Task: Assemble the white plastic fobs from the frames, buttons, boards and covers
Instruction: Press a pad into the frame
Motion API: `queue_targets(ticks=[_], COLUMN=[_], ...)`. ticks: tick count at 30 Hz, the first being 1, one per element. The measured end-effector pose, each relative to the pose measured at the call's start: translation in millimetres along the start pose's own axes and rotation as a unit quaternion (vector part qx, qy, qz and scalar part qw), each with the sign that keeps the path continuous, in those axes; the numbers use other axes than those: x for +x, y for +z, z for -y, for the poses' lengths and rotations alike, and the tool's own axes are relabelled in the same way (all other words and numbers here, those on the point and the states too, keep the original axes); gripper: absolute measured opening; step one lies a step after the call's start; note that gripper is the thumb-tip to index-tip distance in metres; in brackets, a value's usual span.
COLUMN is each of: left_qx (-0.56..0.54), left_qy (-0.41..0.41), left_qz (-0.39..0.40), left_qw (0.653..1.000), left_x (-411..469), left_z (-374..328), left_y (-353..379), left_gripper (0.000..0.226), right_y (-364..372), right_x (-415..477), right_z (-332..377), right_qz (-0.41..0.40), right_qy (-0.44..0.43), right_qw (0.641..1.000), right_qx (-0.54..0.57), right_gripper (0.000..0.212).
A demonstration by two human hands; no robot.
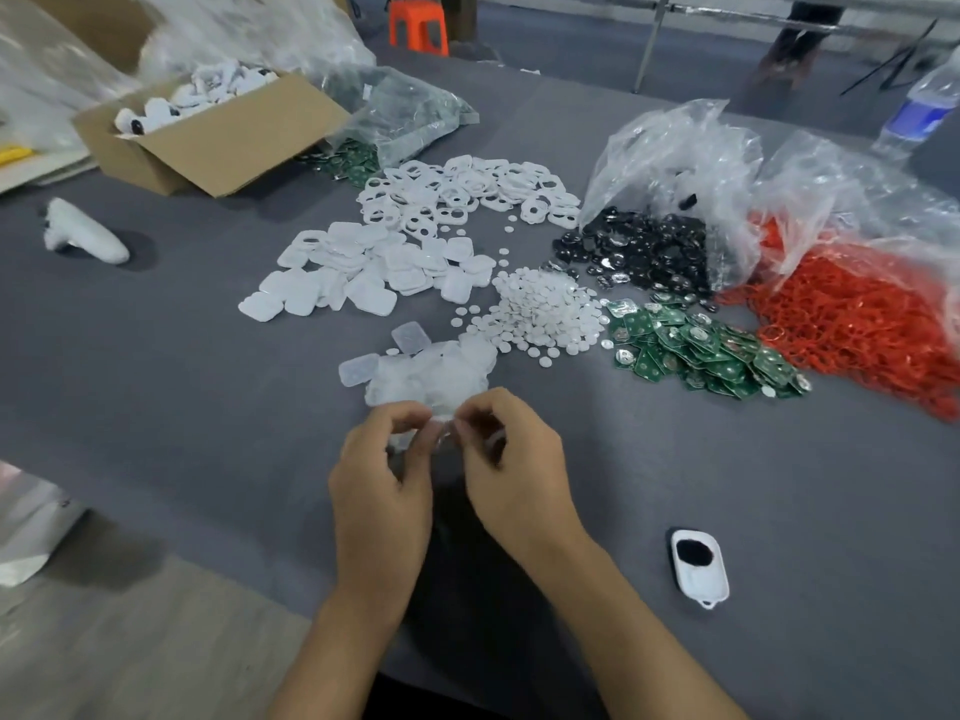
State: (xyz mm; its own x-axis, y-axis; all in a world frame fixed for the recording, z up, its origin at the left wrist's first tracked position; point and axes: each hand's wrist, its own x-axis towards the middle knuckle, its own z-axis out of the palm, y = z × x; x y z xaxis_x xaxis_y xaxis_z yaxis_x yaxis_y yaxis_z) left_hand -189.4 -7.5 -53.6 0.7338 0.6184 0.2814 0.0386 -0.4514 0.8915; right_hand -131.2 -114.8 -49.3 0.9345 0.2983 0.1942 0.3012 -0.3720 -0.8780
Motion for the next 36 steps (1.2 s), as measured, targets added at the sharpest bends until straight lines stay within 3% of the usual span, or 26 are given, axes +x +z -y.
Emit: queue_targets(ticks=[4, 7, 13, 17, 21, 26, 28, 31, 33, 36], left_qx=[-0.171, -0.258, -0.348, -0.377, -0.314, -0.269, -0.239, -0.086, 0.027, 0.095], left_qy=[-0.056, -0.127, -0.209, -0.215, -0.157, -0.115, -0.088, 0.020, 0.083, 0.135], left_qz=[0.088, 0.203, 0.342, 0.355, 0.390, 0.426, 0.411, 0.380, 0.417, 0.436], left_qw=[0.980, 0.936, 0.848, 0.828, 0.851, 0.856, 0.875, 0.921, 0.905, 0.885], left_x=[-4.1, -12.9, -35.5, -46.3, -53.8, -61.4, -64.0, -67.7, -73.8, -81.4], left_z=[-23.5, -41.3, -68.3, -83.8, -92.1, -93.3, -88.9, -68.0, -55.7, -44.8], left_y=[-1.9, 2.1, 19.6, 32.9, 43.0, 56.8, 63.3, 70.3, 73.2, 82.7], left_gripper=[0.026, 0.035, 0.050, 0.049, 0.038, 0.030, 0.031, 0.061, 0.090, 0.108], right_y=[-39.0, -71.5, -119.4, -138.6, -154.8, -168.2, -172.0, -179.7, -181.6, -177.2], right_x=[-23.3, -47.3, -87.5, -108.0, -121.0, -121.4, -120.9, -120.6, -121.1, -119.2], right_z=[12.3, 14.3, 10.2, 8.8, 5.1, -6.4, -16.9, -37.3, -49.0, -59.8], right_qz=[-0.030, -0.050, -0.103, -0.118, -0.104, -0.145, -0.170, -0.202, -0.194, -0.170], right_qy=[0.063, 0.096, 0.139, 0.143, 0.135, 0.136, 0.145, 0.175, 0.196, 0.211], right_qw=[0.976, 0.951, 0.923, 0.930, 0.949, 0.959, 0.961, 0.958, 0.959, 0.961], right_qx=[0.206, 0.291, 0.343, 0.318, 0.265, 0.202, 0.163, 0.103, 0.056, -0.055], right_gripper=[0.016, 0.013, 0.018, 0.014, 0.012, 0.011, 0.012, 0.013, 0.013, 0.016])
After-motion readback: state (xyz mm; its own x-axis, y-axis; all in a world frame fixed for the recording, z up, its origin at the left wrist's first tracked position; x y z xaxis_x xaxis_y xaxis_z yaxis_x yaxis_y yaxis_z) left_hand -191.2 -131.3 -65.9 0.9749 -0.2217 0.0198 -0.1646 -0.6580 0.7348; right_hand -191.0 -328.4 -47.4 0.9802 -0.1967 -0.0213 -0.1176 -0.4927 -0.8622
